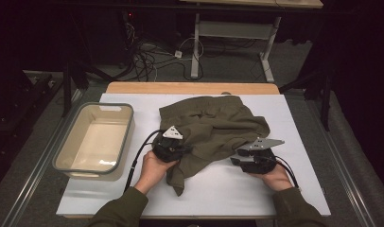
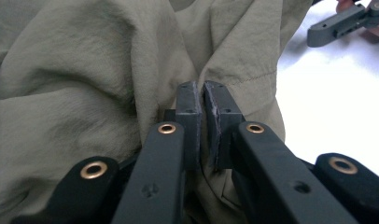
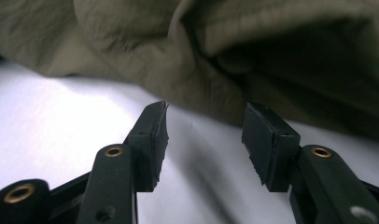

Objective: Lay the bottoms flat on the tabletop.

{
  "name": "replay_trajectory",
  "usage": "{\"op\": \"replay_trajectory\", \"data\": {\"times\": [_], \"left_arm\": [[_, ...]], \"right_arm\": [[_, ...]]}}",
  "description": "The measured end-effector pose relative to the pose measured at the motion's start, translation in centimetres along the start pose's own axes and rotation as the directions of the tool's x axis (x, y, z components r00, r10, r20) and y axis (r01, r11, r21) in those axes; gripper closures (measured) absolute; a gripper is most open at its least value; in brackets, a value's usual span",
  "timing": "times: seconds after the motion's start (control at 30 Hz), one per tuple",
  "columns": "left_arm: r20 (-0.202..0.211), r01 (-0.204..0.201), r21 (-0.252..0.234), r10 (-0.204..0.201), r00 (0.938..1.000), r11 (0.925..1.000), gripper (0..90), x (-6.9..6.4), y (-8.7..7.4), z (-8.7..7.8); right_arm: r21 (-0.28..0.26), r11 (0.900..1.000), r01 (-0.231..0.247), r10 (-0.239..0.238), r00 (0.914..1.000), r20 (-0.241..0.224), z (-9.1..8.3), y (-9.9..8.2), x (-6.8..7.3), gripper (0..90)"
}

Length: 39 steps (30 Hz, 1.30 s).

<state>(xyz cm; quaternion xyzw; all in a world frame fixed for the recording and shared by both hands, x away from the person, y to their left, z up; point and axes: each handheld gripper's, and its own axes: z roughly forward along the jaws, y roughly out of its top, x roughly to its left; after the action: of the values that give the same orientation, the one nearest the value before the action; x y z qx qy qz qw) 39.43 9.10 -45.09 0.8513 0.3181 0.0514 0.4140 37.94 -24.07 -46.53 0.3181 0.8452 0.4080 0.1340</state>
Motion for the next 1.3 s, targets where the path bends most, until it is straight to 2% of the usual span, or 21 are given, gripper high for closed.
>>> {"op": "replay_trajectory", "data": {"times": [0.07, 0.1, 0.17, 0.27, 0.33, 0.37, 0.43, 0.5, 0.77, 0.9, 1.03, 1.13, 1.3], "left_arm": [[-0.001, 0.0, 0.0, 0.0, 1.0, 1.0, 82.5, 0.0, 0.0, 0.0], [-0.001, 0.001, 0.0, -0.001, 1.0, 1.0, 82.5, 0.0, 0.0, 0.0], [-0.002, 0.001, 0.0, -0.001, 1.0, 1.0, 82.5, 0.0, 0.0, 0.0], [-0.002, 0.002, -0.001, -0.002, 1.0, 1.0, 82.6, 0.0, 0.0, 0.0], [-0.001, -0.001, -0.002, 0.001, 1.0, 1.0, 82.5, 0.0, 0.0, -0.1], [0.001, 0.001, -0.005, -0.001, 1.0, 1.0, 82.5, 0.0, 0.0, -0.1], [0.003, -0.002, -0.008, 0.002, 1.0, 1.0, 82.5, -0.1, 0.0, -0.2], [0.01, -0.006, -0.013, 0.006, 0.9999, 0.9999, 82.5, -0.3, 0.0, -0.4], [0.071, -0.05, -0.026, 0.051, 0.9962, 0.9984, 82.4, -1.8, 0.1, -0.9], [0.117, -0.085, -0.024, 0.087, 0.9893, 0.9961, 82.4, -3.1, 0.0, -0.7], [0.16, -0.123, -0.01, 0.123, 0.9795, 0.9924, 82.4, -4.5, -0.1, -0.2], [0.192, -0.152, 0.008, 0.148, 0.9702, 0.9884, 82.4, -5.6, -0.2, 0.5], [0.249, -0.209, 0.054, 0.189, 0.9499, 0.9764, 82.4, -7.5, -0.5, 1.8]], "right_arm": [[0.0, 1.0, 0.004, -0.004, 0.9999, 0.01, 0.4, 0.2, -0.2, 49.8], [0.0, 1.0, -0.003, 0.003, 1.0, -0.001, 0.6, 0.2, -0.5, 49.1], [0.022, 0.9998, 0.001, -0.001, 1.0, -0.003, 1.3, 0.3, -0.8, 49.6], [0.05, 0.9987, 0.008, -0.007, 0.9998, -0.021, 2.1, 0.6, -0.9, 61.5], [0.066, 0.9975, 0.026, -0.024, 0.9994, -0.023, 2.1, 0.7, -0.7, 73.2], [0.072, 0.997, 0.028, -0.026, 0.9989, -0.038, 2.1, 0.7, -0.6, 76.3], [0.08, 0.9961, 0.037, -0.033, 0.9983, -0.047, 1.7, 0.7, -0.4, 82.3], [0.085, 0.9955, 0.042, -0.036, 0.9972, -0.065, 1.1, 0.7, -0.1, 84.5], [0.068, 0.995, 0.073, -0.066, 0.992, -0.108, -2.8, -0.5, 1.3, 85.7], [0.046, 0.997, 0.063, -0.058, 0.9917, -0.115, -4.5, -1.4, 1.7, 85.6], [0.032, 0.9984, 0.047, -0.044, 0.9936, -0.104, -6.1, -2.6, 1.8, 85.6], [0.032, 0.9989, 0.033, -0.03, 0.9945, -0.1, -7.1, -3.6, 1.9, 85.6], [0.045, 0.9987, 0.024, -0.019, 0.9953, -0.095, -8.3, -5.1, 2.2, 85.6]]}}
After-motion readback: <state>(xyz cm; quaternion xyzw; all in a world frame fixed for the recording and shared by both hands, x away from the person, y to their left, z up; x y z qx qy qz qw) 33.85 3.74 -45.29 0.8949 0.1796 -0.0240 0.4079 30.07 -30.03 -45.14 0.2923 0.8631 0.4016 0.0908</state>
